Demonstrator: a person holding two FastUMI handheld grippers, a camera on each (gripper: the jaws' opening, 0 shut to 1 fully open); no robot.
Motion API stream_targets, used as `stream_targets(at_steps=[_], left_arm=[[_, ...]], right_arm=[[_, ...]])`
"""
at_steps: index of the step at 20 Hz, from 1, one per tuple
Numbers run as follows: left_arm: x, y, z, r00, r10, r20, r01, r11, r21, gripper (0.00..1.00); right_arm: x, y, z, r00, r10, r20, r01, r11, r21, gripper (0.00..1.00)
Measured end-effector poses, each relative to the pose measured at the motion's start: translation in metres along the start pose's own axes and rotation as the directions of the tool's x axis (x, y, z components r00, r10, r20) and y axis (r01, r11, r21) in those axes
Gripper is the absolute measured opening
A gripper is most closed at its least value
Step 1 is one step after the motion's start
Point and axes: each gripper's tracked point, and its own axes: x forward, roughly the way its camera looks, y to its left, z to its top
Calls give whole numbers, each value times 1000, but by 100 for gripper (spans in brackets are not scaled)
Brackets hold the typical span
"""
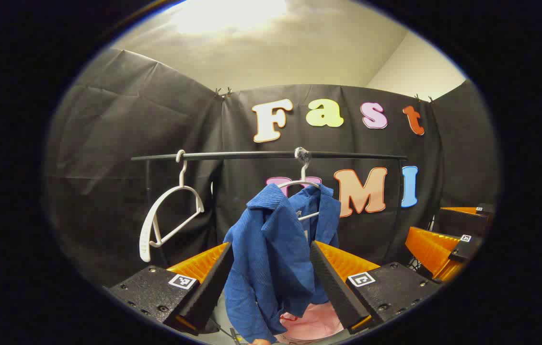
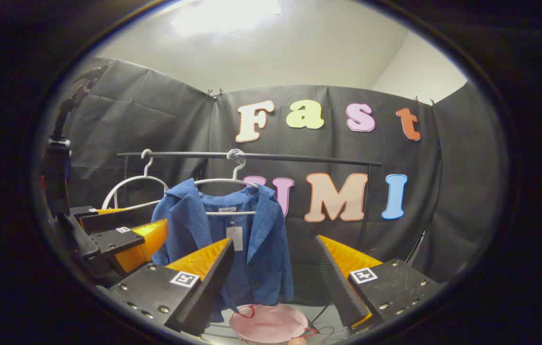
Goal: Grasp the clothes on the hanger with both hands and then place them into the laundry hamper below.
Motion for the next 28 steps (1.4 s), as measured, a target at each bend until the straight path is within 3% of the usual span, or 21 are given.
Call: stream_targets(at_steps=[3,4,7,8,10,11,19,21,22,23,28], left_arm=[[3,-12,1,1000,-16,1,16,1000,3,100],[3,-14,0,1000,-18,-1,18,1000,5,100],[3,-19,-4,1000,-21,-13,21,1000,10,100],[3,-19,-6,1000,-20,-17,20,1000,12,100],[2,-19,-5,1000,-15,-14,15,1000,17,100],[3,-18,-4,1000,-10,-12,10,1000,20,100],[2,-16,-4,1000,-5,-8,5,1000,25,100],[2,-18,-4,1000,-17,-7,17,1000,23,100],[1,-18,-4,1000,-24,-1,24,999,23,100],[1,-19,-3,999,-31,6,31,999,20,100],[1,-23,-10,997,-81,-19,82,996,21,100]], right_arm=[[0,-5,1,1000,-9,6,9,1000,-14,94],[1,-7,2,1000,-10,8,11,1000,-14,99],[2,-9,2,1000,-11,9,11,1000,-7,99],[3,-9,3,1000,-9,7,9,1000,-7,94],[4,-8,2,1000,-6,7,6,1000,-10,94],[4,-9,2,1000,-5,10,5,1000,-11,99],[4,-7,4,1000,-1,7,1,1000,-6,99],[4,-6,5,1000,-3,-2,3,1000,-4,99],[4,-6,5,1000,-3,-12,3,1000,2,94],[5,-8,6,1000,-7,-13,7,1000,6,99],[4,-12,8,998,-56,-6,56,998,24,98]])
